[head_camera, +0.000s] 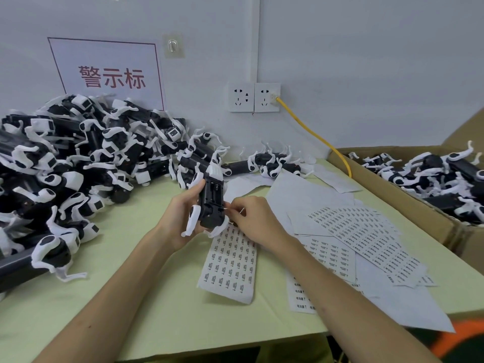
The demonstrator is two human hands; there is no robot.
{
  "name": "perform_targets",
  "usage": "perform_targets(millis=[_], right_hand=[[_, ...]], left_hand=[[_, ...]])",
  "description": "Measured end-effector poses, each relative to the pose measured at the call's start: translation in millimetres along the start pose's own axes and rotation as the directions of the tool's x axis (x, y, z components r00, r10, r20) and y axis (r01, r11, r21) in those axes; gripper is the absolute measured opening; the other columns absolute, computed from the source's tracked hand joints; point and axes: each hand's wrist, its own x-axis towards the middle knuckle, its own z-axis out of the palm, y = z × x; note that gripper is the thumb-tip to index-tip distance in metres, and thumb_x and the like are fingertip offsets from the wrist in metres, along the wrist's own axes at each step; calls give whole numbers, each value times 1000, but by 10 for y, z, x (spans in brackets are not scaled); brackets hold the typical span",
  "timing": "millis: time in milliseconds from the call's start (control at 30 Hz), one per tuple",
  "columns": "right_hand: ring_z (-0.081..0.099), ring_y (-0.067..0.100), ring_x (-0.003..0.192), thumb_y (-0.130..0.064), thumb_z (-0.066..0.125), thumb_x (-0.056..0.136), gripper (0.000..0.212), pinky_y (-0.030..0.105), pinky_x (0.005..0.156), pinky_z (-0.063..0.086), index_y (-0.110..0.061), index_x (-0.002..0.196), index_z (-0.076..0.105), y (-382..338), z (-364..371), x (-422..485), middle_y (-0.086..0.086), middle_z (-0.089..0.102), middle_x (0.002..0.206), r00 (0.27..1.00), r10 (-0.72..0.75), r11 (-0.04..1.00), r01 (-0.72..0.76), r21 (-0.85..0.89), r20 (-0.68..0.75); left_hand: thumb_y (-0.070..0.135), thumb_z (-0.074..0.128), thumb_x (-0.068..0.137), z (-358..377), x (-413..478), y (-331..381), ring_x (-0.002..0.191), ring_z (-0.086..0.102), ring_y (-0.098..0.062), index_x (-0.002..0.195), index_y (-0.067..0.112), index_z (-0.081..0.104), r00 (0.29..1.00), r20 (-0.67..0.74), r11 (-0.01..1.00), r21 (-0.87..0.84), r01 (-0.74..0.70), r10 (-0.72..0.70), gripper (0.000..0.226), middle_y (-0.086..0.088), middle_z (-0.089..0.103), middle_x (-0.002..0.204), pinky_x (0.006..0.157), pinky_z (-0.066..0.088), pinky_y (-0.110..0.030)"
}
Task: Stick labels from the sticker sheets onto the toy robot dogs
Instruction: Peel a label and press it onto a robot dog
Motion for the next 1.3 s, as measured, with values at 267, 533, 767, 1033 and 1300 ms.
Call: perform_targets(millis=[267, 533, 767, 1033, 1300], right_hand=[[61, 9, 42, -22, 68, 96, 19, 20, 49, 47, -16, 78, 71, 53, -81, 38, -1, 67, 54, 980, 131, 971, -97, 217, -148], [56, 5, 47, -47, 77, 86, 24, 22, 56, 48, -25, 80, 73, -1, -95, 37, -6, 68, 59, 983, 37, 968, 9, 250, -180], [62, 14, 58, -52, 78, 83, 28, 29, 61, 50, -25, 79, 75, -24, -74, 13, -3, 70, 66, 991, -18, 972, 48, 230, -130], [63, 16, 62, -54, 78, 82, 25, 29, 63, 49, -30, 77, 72, -10, -79, 26, -6, 66, 63, 988, -46, 976, 76, 202, -148], [58, 6, 56, -65, 73, 77, 34, 21, 60, 45, -31, 75, 72, 6, -76, 32, -11, 64, 59, 988, -64, 978, 90, 187, -141]], left_hand=[[48, 51, 102, -31, 4, 12, 82, 74, -24, 133, 8, 66, 996, -85, 999, 42, -8, 11, 52, -18, 73, 114, 61, 60, -27], [54, 52, 97, -150, -34, 107, 84, 69, -25, 116, 9, 73, 988, 149, 954, -298, 11, 35, 53, -12, 74, 97, 89, 60, -45], [54, 53, 99, -138, -34, 88, 90, 65, -22, 127, 14, 65, 977, 206, 923, -384, 26, 58, 51, -9, 72, 95, 96, 56, -53], [52, 58, 97, -156, -32, 72, 91, 69, -28, 117, 8, 74, 978, 208, 924, -378, 67, 14, 51, -12, 75, 95, 91, 57, -55], [55, 56, 99, -137, -31, 71, 84, 65, -24, 115, 11, 76, 994, 110, 936, -351, 26, 13, 51, -9, 72, 98, 84, 59, -46]])
